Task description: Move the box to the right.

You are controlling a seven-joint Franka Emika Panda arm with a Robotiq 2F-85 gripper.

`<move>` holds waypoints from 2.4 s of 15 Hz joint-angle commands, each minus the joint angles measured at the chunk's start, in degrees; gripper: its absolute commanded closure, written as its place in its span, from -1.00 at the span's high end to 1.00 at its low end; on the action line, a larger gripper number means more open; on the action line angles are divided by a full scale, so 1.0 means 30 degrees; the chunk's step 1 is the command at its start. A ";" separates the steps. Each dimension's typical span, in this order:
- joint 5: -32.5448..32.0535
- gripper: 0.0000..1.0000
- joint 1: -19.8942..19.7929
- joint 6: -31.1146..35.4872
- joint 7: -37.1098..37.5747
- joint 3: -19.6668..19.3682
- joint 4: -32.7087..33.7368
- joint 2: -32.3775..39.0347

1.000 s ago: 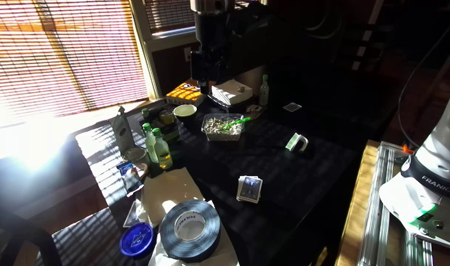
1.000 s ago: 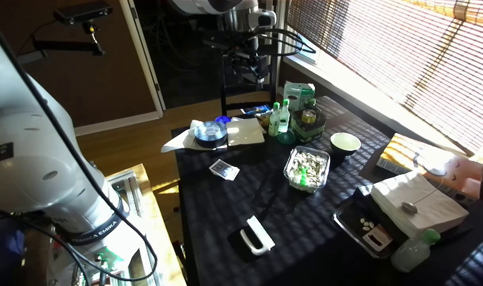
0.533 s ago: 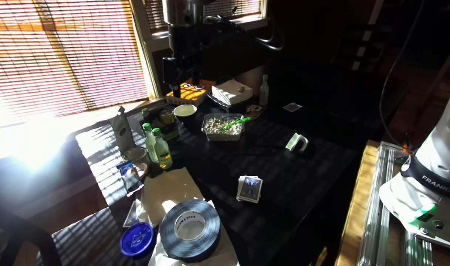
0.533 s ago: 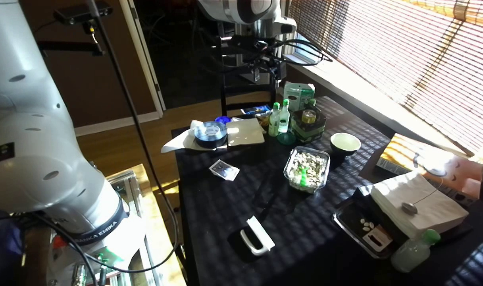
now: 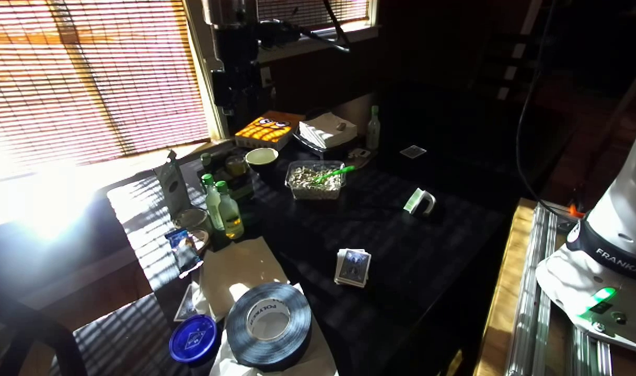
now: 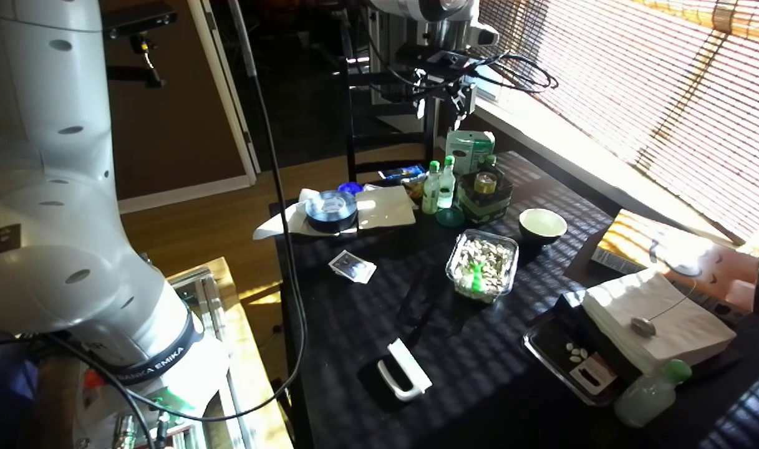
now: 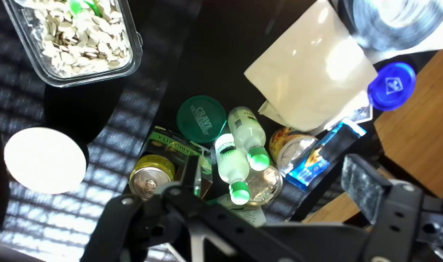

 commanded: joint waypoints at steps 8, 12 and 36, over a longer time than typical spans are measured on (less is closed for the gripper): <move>-0.0212 1.00 -0.0089 0.1164 -0.3685 0.0115 0.1242 0.1063; 0.0096 1.00 -0.0635 -0.0997 -0.8152 0.0590 0.4127 0.3108; -0.1895 1.00 -0.0262 0.0456 -1.5683 -0.0117 1.4454 1.2843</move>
